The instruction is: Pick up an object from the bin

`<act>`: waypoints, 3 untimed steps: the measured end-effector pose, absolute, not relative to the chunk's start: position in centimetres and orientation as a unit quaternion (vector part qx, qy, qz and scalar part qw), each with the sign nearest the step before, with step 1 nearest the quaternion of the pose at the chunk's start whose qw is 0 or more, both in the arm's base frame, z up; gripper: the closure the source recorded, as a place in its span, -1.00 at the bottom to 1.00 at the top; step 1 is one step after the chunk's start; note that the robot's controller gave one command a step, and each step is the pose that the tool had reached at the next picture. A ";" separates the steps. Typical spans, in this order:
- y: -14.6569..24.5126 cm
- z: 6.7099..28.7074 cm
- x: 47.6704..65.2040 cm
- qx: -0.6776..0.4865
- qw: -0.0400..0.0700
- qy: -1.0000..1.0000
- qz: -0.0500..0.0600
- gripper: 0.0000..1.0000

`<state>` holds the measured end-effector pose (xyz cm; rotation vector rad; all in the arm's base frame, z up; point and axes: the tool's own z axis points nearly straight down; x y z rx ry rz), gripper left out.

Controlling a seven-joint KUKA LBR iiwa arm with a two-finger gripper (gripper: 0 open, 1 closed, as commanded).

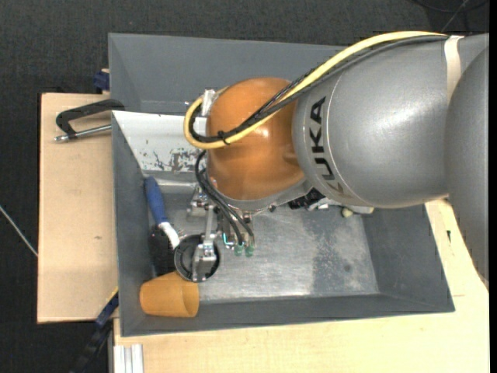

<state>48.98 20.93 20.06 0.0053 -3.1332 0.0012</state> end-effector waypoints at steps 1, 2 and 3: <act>15.1 8.2 53.1 -0.070 0.001 -0.998 0.001 -1.00; 15.5 8.2 52.9 -0.067 0.001 -0.998 -0.001 1.00; 17.0 22.4 52.8 -0.053 -0.006 -0.999 -0.003 1.00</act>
Offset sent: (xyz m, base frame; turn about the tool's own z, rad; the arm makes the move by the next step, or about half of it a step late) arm 0.0383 -0.0555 -0.1222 0.1386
